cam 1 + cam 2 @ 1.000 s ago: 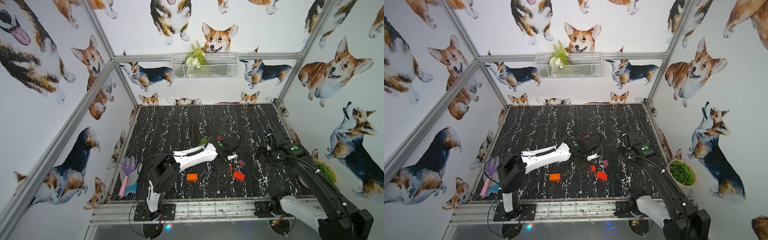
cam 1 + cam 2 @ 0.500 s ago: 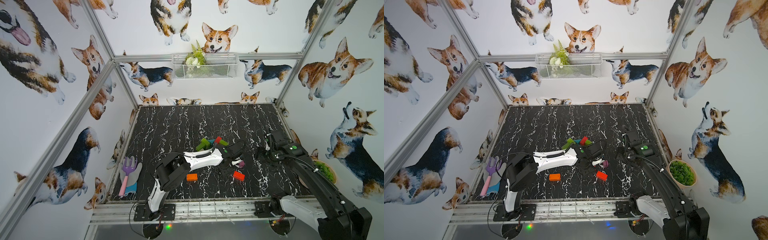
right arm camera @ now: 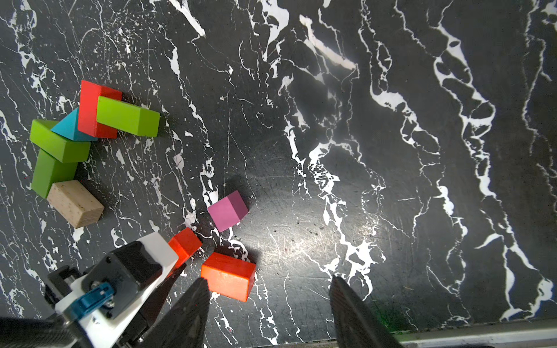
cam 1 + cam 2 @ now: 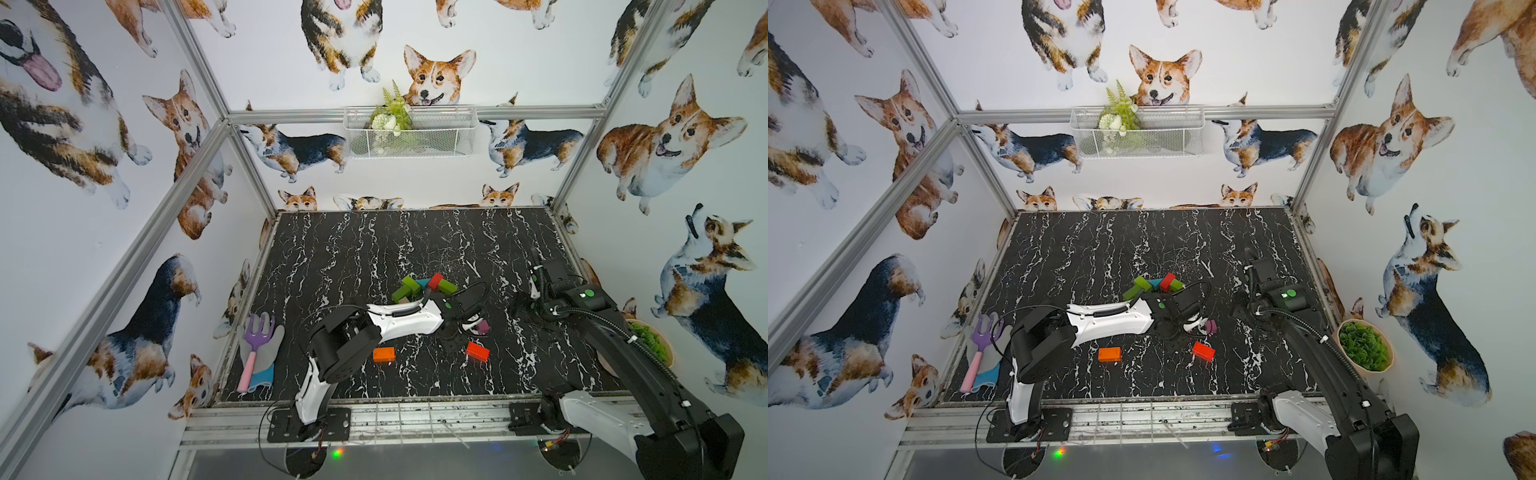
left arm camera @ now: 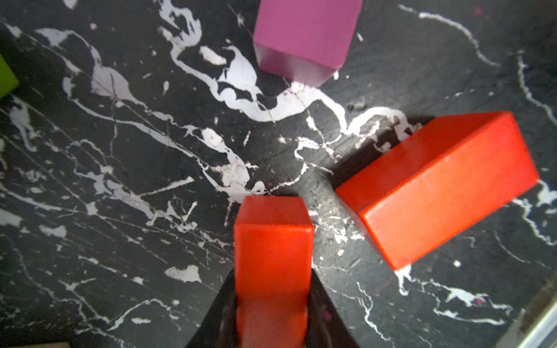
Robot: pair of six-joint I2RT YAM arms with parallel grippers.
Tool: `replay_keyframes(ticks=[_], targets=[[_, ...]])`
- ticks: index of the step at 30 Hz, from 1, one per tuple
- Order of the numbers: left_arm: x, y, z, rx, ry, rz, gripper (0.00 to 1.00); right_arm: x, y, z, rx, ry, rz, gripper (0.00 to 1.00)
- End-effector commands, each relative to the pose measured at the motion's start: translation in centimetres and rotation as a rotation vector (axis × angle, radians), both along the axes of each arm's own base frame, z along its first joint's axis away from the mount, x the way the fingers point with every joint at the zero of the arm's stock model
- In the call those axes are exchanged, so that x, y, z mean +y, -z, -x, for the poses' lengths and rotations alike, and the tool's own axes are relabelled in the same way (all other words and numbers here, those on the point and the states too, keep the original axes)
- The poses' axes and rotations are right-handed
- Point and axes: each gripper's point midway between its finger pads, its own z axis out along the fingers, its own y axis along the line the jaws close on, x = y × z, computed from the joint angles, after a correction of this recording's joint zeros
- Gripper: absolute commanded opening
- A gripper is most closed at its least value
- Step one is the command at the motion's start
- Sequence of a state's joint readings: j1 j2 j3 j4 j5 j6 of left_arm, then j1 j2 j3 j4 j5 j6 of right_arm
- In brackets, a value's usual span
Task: Assemble a heart with building blocks
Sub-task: Pick up the building block from the center of the board, then assemble the building block at the center of the board.
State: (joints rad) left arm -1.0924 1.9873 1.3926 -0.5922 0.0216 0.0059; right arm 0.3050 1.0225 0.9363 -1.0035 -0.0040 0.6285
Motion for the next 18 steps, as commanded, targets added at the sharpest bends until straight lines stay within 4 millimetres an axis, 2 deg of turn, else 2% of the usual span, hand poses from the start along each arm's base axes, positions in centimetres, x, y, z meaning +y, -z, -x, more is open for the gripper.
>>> replay_keyframes(ticks=[1, 4, 6, 13, 18], targets=[[0.9, -1.6, -2.3, 0.008, -0.11, 0.07, 0.08, 0.0, -0.4, -0.2, -0.01, -0.004, 0.002, 0.66], [1.9, -2.8, -4.8, 0.021, -0.172, 0.107, 0.11, 0.1, -0.3, -0.5, -0.011, -0.005, -0.002, 0.66], [2.0, -2.9, -6.0, 0.033, -0.187, 0.099, 0.12, 0.2, -0.2, -0.6, -0.007, -0.005, -0.002, 0.66], [1.7, -1.2, -7.9, 0.048, -0.212, 0.045, 0.12, 0.1, -0.3, -0.7, -0.013, -0.005, 0.002, 0.66], [1.6, -1.0, -8.8, 0.046, -0.269, 0.038, 0.12, -0.1, -0.1, -0.4, -0.007, -0.008, 0.011, 0.65]])
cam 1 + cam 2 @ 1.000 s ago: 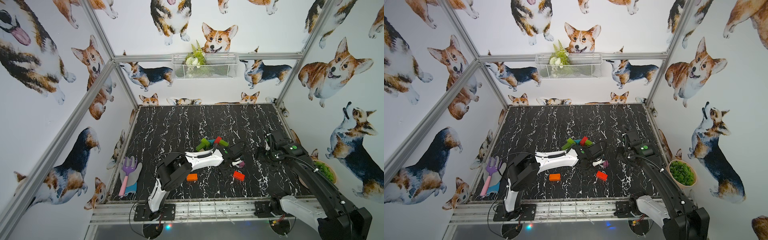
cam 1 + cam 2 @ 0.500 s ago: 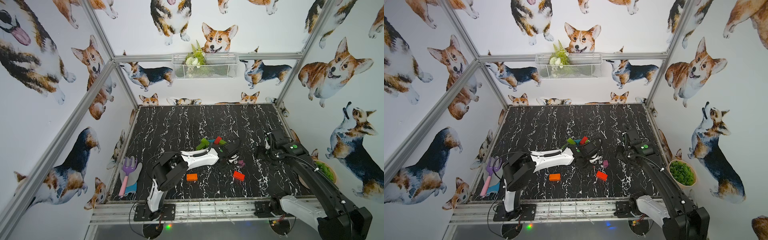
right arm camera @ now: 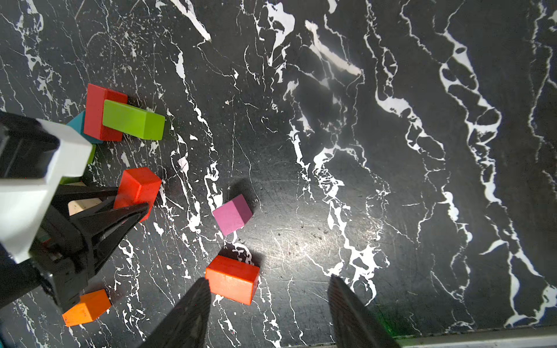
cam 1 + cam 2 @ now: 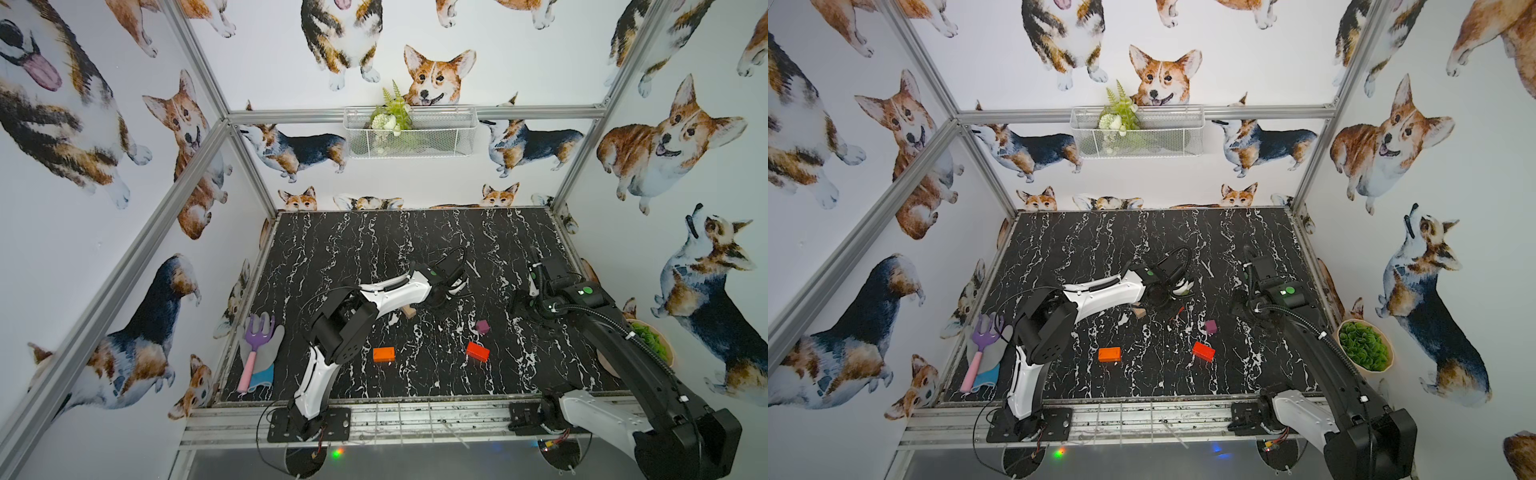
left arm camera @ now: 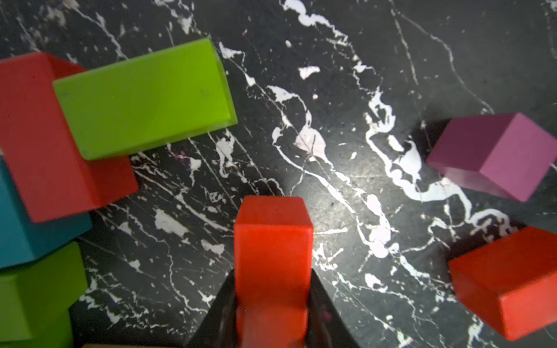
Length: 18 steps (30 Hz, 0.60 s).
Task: Assemble a heart with building blocks
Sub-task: Assemble the building block at the center of the board.
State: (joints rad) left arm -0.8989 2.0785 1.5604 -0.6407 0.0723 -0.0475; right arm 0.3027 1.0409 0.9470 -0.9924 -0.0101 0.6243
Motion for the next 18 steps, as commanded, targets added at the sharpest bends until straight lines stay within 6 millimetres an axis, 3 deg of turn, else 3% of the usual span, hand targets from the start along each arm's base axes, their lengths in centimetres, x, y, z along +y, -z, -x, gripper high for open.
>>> replay_keyframes(ticks=[1, 7, 18], targets=[[0.3, -0.1, -0.4, 0.008, -0.052, -0.018, 0.12, -0.3, 0.0, 0.1, -0.005, -0.002, 0.016, 0.65], [0.1, 0.4, -0.9, 0.031, -0.159, -0.025, 0.15, -0.2, 0.1, 0.1, -0.007, -0.001, 0.011, 0.65], [0.5, 1.4, -1.6, 0.012, -0.202, -0.071, 0.18, -0.4, -0.2, 0.2, -0.012, -0.001, 0.019, 0.65]])
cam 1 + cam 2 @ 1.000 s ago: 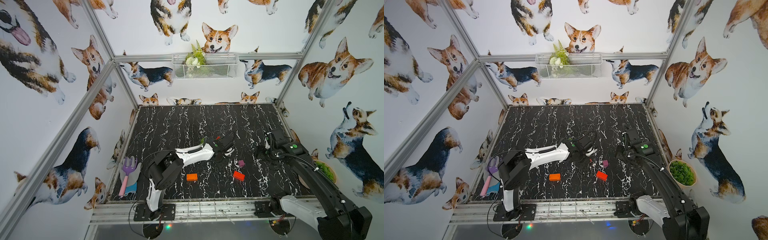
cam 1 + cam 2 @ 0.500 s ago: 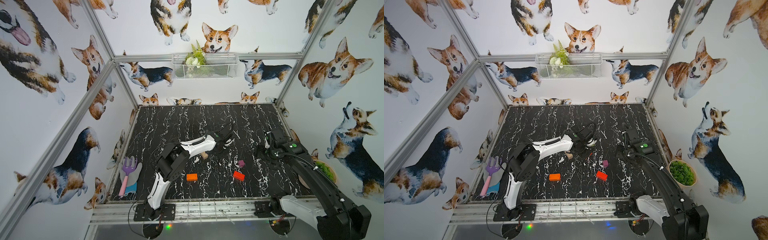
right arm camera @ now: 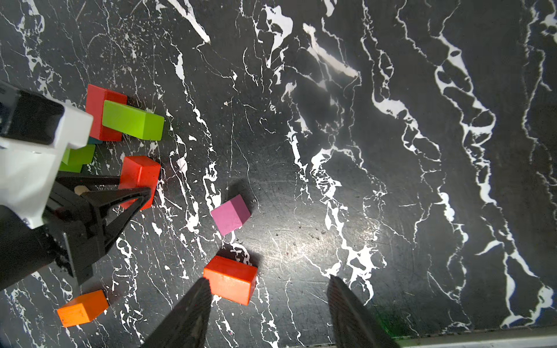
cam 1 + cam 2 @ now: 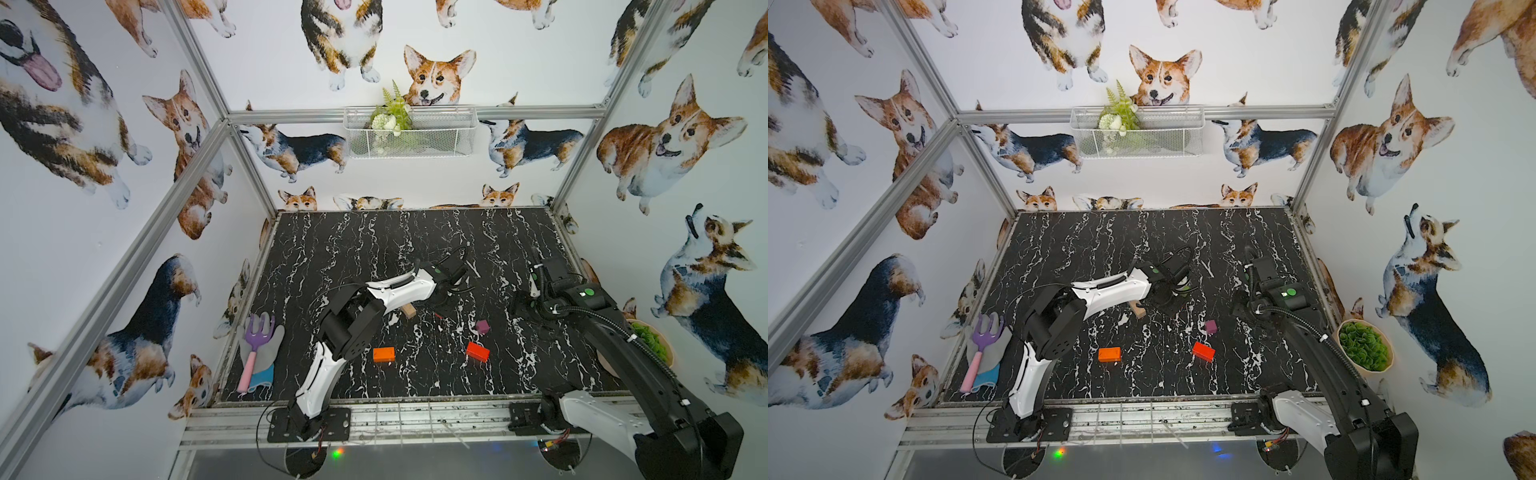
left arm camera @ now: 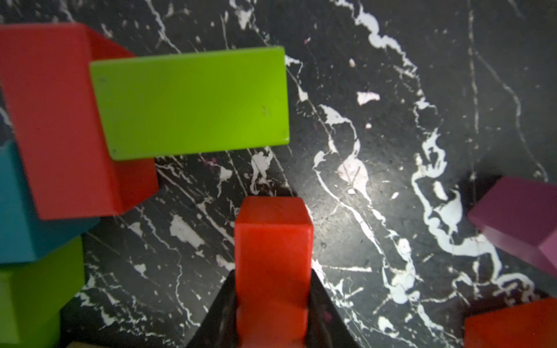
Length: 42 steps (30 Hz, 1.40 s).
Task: Assemble a heart with building blocks
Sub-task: Assemble the building block at the center of the board.
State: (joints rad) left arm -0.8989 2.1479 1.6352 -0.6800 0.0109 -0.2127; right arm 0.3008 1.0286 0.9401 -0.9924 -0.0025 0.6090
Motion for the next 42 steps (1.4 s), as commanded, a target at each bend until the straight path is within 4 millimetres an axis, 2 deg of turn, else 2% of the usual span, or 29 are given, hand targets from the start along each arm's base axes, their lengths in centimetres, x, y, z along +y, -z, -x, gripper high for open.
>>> replay_keyframes(ticks=[1, 19, 30, 32, 36, 40, 42], targets=[[0.5, 0.3, -0.4, -0.008, -0.028, -0.037, 0.18, -0.2, -0.2, 0.1, -0.003, 0.009, 0.008, 0.65], [-0.2, 0.4, -0.9, 0.009, -0.055, -0.043, 0.23, -0.4, -0.1, 0.4, -0.007, 0.005, 0.01, 0.65], [-0.6, -0.4, -0.9, -0.007, -0.067, -0.025, 0.51, -0.3, 0.0, 0.4, -0.006, -0.002, 0.005, 0.65], [-0.5, -0.8, -1.0, -0.023, -0.068, -0.024, 0.55, -0.2, 0.0, 0.4, -0.003, -0.003, 0.005, 0.65], [-0.5, -2.0, -1.1, -0.04, -0.081, -0.006, 0.56, -0.2, 0.0, 0.4, -0.002, -0.004, 0.0, 0.67], [-0.2, -4.8, -1.0, -0.067, -0.098, 0.03, 0.56, 0.0, 0.2, 0.4, 0.006, 0.0, -0.01, 0.68], [0.8, -6.8, -0.8, -0.097, -0.124, 0.037, 0.56, 0.6, 0.3, 0.4, 0.015, -0.018, -0.031, 0.67]])
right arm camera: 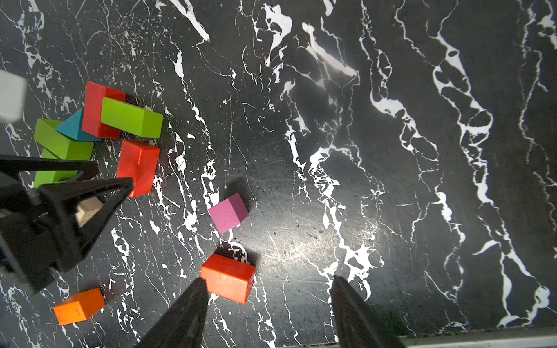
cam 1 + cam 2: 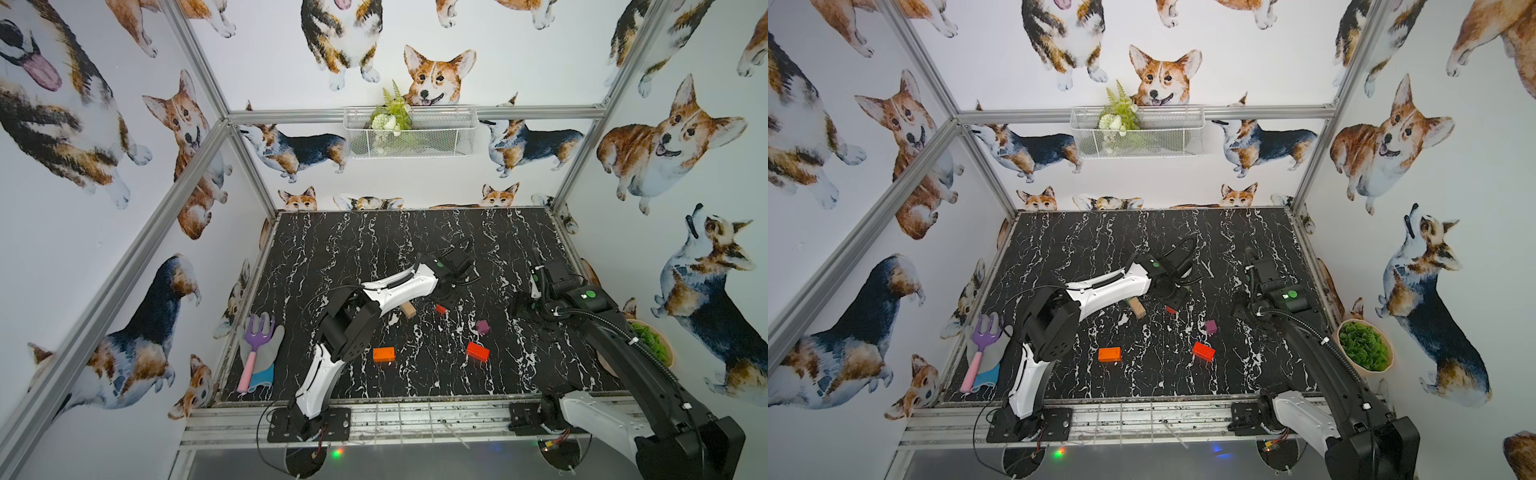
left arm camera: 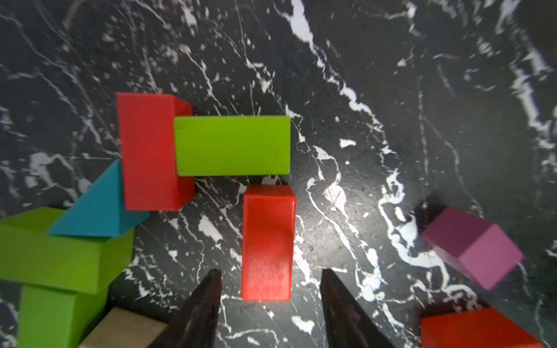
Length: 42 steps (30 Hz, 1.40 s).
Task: Assemble a heart with building blocks
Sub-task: Assemble the building block at the center of the board.
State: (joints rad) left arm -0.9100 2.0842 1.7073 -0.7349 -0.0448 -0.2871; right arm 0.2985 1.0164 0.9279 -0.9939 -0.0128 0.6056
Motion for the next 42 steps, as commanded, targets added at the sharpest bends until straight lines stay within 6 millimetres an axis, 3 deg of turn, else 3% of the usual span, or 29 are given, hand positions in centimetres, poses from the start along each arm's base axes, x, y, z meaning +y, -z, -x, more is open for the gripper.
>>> replay_keyframes(ticks=[1, 3, 4, 7, 9, 14, 20, 32, 42], targets=[[2.0, -2.7, 0.4, -0.038, -0.062, 0.001, 0.54, 0.7, 0.3, 0.0, 0.017, -0.02, -0.03, 0.66], [3.4, -3.5, 1.1, -0.042, -0.106, 0.044, 0.45, 1.4, 0.5, -0.1, 0.02, -0.037, -0.04, 0.61], [3.4, -4.1, 1.3, -0.034, -0.124, 0.099, 0.33, 2.0, 0.6, -0.3, 0.014, -0.051, -0.042, 0.56], [3.6, -3.5, 3.0, 0.025, -0.157, 0.196, 0.09, 3.8, 1.1, -1.1, 0.013, -0.089, -0.031, 0.48], [2.8, -2.9, 3.9, 0.073, -0.168, 0.267, 0.0, 4.7, 2.0, -1.7, 0.048, -0.09, -0.046, 0.45], [1.6, -0.2, 4.4, 0.141, -0.193, 0.299, 0.01, 5.8, 2.0, -3.1, 0.05, -0.09, -0.073, 0.43], [1.0, 1.7, 4.0, 0.162, -0.193, 0.269, 0.01, 5.5, 1.8, -3.1, 0.047, -0.091, -0.057, 0.43], [0.9, 3.5, 3.9, 0.183, -0.19, 0.236, 0.02, 4.9, 2.2, -2.5, 0.061, -0.09, -0.031, 0.43], [0.8, 3.2, 3.3, 0.172, -0.176, 0.222, 0.04, 4.5, 2.1, -2.2, 0.06, -0.093, -0.015, 0.43]])
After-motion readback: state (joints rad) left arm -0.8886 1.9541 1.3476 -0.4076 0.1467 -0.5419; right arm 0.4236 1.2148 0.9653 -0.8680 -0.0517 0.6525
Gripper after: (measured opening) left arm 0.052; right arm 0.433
